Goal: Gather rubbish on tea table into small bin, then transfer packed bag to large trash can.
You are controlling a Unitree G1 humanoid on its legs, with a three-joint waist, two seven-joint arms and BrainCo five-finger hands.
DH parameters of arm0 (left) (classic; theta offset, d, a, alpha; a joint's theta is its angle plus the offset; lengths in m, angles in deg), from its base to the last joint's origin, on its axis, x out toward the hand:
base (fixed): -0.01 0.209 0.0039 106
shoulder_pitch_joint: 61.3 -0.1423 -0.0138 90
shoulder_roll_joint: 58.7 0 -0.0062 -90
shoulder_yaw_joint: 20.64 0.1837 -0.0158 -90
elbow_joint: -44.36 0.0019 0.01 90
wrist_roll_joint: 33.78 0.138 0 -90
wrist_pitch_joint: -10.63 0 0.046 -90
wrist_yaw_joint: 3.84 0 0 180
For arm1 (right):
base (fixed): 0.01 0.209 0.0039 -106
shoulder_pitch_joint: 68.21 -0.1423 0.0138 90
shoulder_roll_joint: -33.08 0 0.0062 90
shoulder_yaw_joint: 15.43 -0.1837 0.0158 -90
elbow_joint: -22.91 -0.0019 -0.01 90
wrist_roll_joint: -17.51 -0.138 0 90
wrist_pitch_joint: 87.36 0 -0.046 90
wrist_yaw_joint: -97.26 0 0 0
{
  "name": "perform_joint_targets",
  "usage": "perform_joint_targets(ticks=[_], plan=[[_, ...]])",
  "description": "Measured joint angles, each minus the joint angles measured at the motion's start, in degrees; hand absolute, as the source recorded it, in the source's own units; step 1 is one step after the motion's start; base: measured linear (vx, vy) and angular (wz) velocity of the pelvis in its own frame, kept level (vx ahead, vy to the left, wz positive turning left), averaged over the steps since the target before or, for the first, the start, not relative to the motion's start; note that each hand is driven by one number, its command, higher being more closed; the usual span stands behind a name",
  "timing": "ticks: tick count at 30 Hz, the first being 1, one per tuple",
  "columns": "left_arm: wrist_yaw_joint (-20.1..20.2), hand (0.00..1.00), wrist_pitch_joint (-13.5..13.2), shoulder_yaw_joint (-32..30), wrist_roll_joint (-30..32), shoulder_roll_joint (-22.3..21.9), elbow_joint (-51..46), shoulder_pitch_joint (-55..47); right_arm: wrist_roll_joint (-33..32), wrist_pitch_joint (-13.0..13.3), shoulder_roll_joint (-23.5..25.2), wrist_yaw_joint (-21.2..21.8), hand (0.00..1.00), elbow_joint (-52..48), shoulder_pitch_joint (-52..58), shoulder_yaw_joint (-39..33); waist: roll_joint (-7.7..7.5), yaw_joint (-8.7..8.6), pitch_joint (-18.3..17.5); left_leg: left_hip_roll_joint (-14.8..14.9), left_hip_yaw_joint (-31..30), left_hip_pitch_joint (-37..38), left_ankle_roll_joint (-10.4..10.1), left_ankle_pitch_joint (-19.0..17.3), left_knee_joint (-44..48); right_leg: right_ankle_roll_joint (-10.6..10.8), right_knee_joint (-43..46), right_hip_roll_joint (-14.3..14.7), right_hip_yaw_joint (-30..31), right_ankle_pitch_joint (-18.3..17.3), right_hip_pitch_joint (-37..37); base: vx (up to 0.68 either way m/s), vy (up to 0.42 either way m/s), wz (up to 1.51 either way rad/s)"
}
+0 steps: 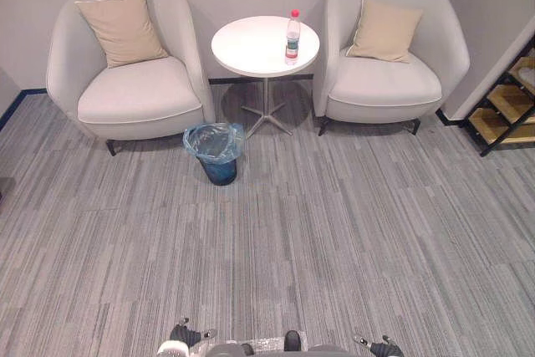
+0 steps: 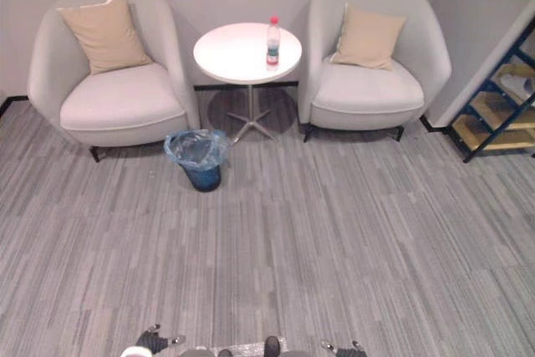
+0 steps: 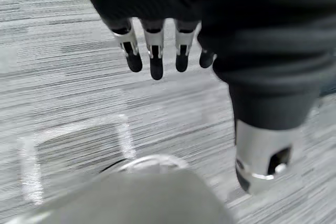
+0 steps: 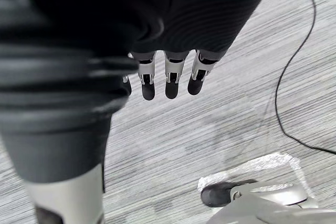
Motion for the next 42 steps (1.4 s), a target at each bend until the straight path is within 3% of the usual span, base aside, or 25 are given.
perform_joint_targets(ticks=[4,6,8,9,10,11,12,13,15,16,18,20,22,24,26,27,29,31,32,34,35,37,39,41,42], plan=[[-0.1,0.00,-0.2,0.0,-1.8,0.0,-0.6,0.2,-0.7,0.0,0.0,-0.3,0.00,0.0,-0.4,-0.2,0.07,0.49,0.3,-2.2,-0.4,-3.7,-0.3,0.6,-9.7,1.3,-0.1,-3.4,2.2,-2.2,2.1,0.22,0.080,-0.26],[-0.2,0.00,-0.2,-0.1,-2.2,-0.2,-0.6,0.4,-0.9,0.0,-0.1,-0.4,0.00,0.0,-0.9,-0.3,0.14,0.54,0.7,-5.4,-1.7,-4.8,-0.6,4.8,-21.1,2.9,-0.4,-5.3,3.3,-3.6,2.9,0.30,0.156,-0.29],[-0.2,0.00,-0.3,0.0,-2.8,-0.8,-1.1,0.0,-0.9,0.0,-0.8,-0.4,0.00,0.0,-1.5,-0.3,1.27,0.99,0.8,-6.3,-4.3,-4.5,-0.9,9.7,-30.2,4.8,-0.2,-5.5,4.6,-5.4,3.2,0.33,0.221,-0.54],[-0.1,0.00,-0.3,-0.6,-2.9,-1.3,-1.0,-0.5,-0.9,0.0,-1.2,-0.4,0.00,0.1,-1.6,-0.2,2.18,1.09,0.9,-5.7,-6.1,-4.4,1.1,11.4,-30.4,5.7,0.5,-4.5,5.9,-7.4,4.0,0.41,0.317,-0.70],[-0.1,0.00,-0.3,-2.0,-2.9,-1.0,-1.1,-0.8,-0.8,0.0,-0.5,-0.6,0.00,0.1,-1.7,-0.2,1.41,1.25,0.9,-6.5,-6.2,-4.4,2.3,12.7,-27.9,6.9,2.6,-5.5,7.0,-9.4,4.0,0.44,0.310,-0.64],[-0.1,0.00,-0.2,-2.3,-2.9,-0.1,-1.3,-0.9,-0.8,0.0,0.5,-0.8,0.00,0.0,-1.7,-0.2,-0.67,1.79,0.4,-7.9,-4.7,-4.2,3.2,10.6,-27.1,8.2,5.9,-7.3,7.2,-10.8,3.1,0.55,0.321,-0.48],[-0.2,0.00,-0.2,-2.2,-3.0,0.2,-1.3,-0.5,-0.7,0.1,0.9,-0.7,0.00,0.0,-1.9,-0.3,-1.48,1.84,0.1,-8.6,-3.7,-3.7,3.6,9.3,-27.4,8.8,10.3,-8.1,7.3,-11.1,0.7,0.53,0.270,-0.43],[-0.2,0.00,-0.3,-2.1,-3.2,0.2,-1.3,-0.4,-0.6,0.1,1.2,-0.7,0.00,-0.1,-2.2,-0.3,-1.55,2.02,0.1,-8.8,-2.9,-2.6,3.7,8.6,-27.9,9.0,16.4,-8.4,7.4,-11.0,-2.0,0.43,0.217,-0.43],[-0.2,0.00,-0.2,-2.0,-4.2,0.2,-1.1,-0.5,-0.6,0.1,1.3,0.2,0.00,-1.0,-3.4,-0.1,-1.56,2.66,0.3,-9.8,-1.2,2.6,5.0,7.1,-30.2,14.9,34.6,-9.7,7.4,-10.8,-9.2,0.40,0.210,-0.48],[-0.1,0.00,-0.2,-1.7,-4.7,0.1,-1.1,-0.7,-2.4,0.1,1.1,2.0,0.00,-1.9,-3.6,0.4,-1.36,2.49,0.4,-10.1,-0.5,5.1,5.0,6.7,-31.3,15.3,39.8,-10.0,6.9,-11.5,-11.1,0.48,0.210,-0.37],[0.2,0.00,-0.6,1.0,-5.6,0.1,-1.5,-0.3,-4.9,1.5,1.3,4.0,0.00,-4.7,-4.1,2.2,0.19,1.63,0.8,-10.0,0.0,11.2,4.8,6.7,-34.8,11.8,43.8,-11.7,-1.1,-13.6,-15.3,0.41,0.129,-0.11],[0.3,0.00,-1.3,1.4,-5.8,-0.7,-1.8,0.5,-6.3,4.1,0.9,4.2,0.00,-4.8,-5.1,1.9,1.17,0.95,1.2,-9.1,0.0,13.5,4.0,6.2,-35.8,9.4,38.9,-12.0,-6.8,-14.4,-19.1,0.34,0.003,0.04],[0.5,0.00,-1.4,1.4,-5.7,-1.3,-2.3,0.8,-0.4,3.1,0.8,3.3,0.00,-4.5,-5.1,0.5,1.88,0.73,1.6,-7.6,-0.4,15.3,2.4,5.2,-35.8,8.2,32.2,-10.8,-8.6,-12.9,-22.3,0.36,-0.076,0.10],[0.2,0.00,-1.4,1.3,-5.5,-1.8,-2.6,0.7,0.9,2.9,0.9,2.3,0.00,-4.4,-5.0,-1.6,1.95,0.04,1.8,-6.4,-1.7,17.9,0.0,3.6,-35.8,7.8,21.8,-9.3,-7.7,-5.7,-24.2,0.38,-0.160,0.23],[0.0,0.00,-1.4,0.8,-5.2,-2.2,-2.2,1.1,2.7,2.1,1.2,2.2,0.00,-4.3,-4.3,-2.3,0.18,-0.79,1.6,-6.8,-4.6,20.4,-1.9,1.2,-35.8,6.1,17.5,-8.9,-5.1,5.3,-24.2,0.40,-0.238,0.38],[0.1,0.00,-1.5,0.3,-5.0,-4.3,-2.0,1.2,3.4,1.9,0.1,2.0,0.00,-4.0,-4.4,-2.4,2.13,-0.45,1.2,-4.5,-5.6,20.7,-2.0,0.9,-35.8,5.4,18.9,-7.4,-6.0,4.3,-24.1,0.38,-0.266,0.27],[0.2,0.00,-1.4,0.3,-4.2,-6.1,-2.1,1.7,3.8,1.6,-0.4,1.9,0.00,-3.8,-4.4,-2.7,2.92,-0.86,1.1,-2.9,-7.0,19.5,-2.2,0.8,-33.2,4.8,18.9,-6.9,-7.7,1.0,-23.6,0.34,-0.290,0.35],[0.2,0.00,-1.3,0.0,-3.8,-7.3,-1.6,3.3,3.7,1.1,-0.6,1.7,0.00,-2.7,-4.3,-2.8,3.18,-1.98,1.9,-0.7,-9.0,14.2,-2.4,1.0,-20.2,4.0,17.7,-6.4,-10.0,-1.4,-19.8,0.31,-0.341,0.71],[0.3,0.00,-1.4,-2.0,-3.8,-8.0,-2.8,3.2,3.6,0.9,-0.7,1.4,0.00,-2.3,-4.0,-2.8,3.08,-1.67,2.3,1.4,-9.6,10.5,-4.0,2.1,-9.2,3.4,16.8,-5.7,-11.0,-2.7,-16.4,0.20,-0.212,0.42],[0.2,0.00,-1.5,-4.3,-3.9,-9.0,-4.8,3.0,3.5,0.9,-0.7,0.7,0.00,-2.6,-2.9,-2.7,2.96,-0.35,2.8,5.4,-7.0,4.9,-3.2,1.7,5.3,3.3,15.9,-4.7,-12.0,-5.6,-10.4,0.24,-0.156,0.12],[0.2,0.00,-1.5,-4.3,-3.9,-9.1,-5.1,3.0,3.4,0.9,-0.7,0.7,0.00,-2.7,-2.7,-2.7,2.95,-0.32,2.8,5.7,-6.2,4.1,-2.8,1.5,5.9,3.2,15.4,-4.7,-12.1,-5.9,-9.5,0.27,-0.151,0.09],[0.2,0.00,-1.9,-4.1,-4.5,-9.4,-5.7,3.1,2.4,0.9,-0.6,0.3,0.00,-2.4,-2.6,-2.7,2.86,-0.04,2.8,5.0,-3.4,0.0,-1.8,0.9,2.4,3.9,11.8,-4.8,-12.2,-6.2,-5.9,0.22,-0.080,0.02],[0.1,0.00,-2.3,-3.8,-5.1,-9.4,-6.1,3.1,2.4,0.8,-0.6,0.2,0.00,-2.4,-2.8,-2.7,2.68,0.55,2.9,1.4,-2.7,-1.3,-1.8,1.2,-9.2,4.8,9.1,-5.6,-12.0,-5.8,-3.1,0.31,0.005,-0.13],[0.2,0.00,-2.4,-3.3,-5.1,-9.3,-6.1,3.1,1.2,0.2,-0.7,1.0,0.00,-2.4,-2.7,-2.6,2.63,0.75,2.9,-2.9,-3.4,-0.7,-2.3,5.2,-24.0,5.8,7.8,-6.3,-11.6,-6.2,-1.0,0.45,0.103,-0.14],[0.4,0.00,-2.6,-2.8,-5.1,-9.3,-6.1,3.1,0.0,0.7,-0.7,0.9,0.00,-2.4,-2.8,-2.1,2.88,1.03,2.7,-4.3,-3.8,0.1,-1.0,11.1,-30.7,6.7,7.2,-5.9,-10.8,-6.8,0.3,0.41,0.136,-0.27]])
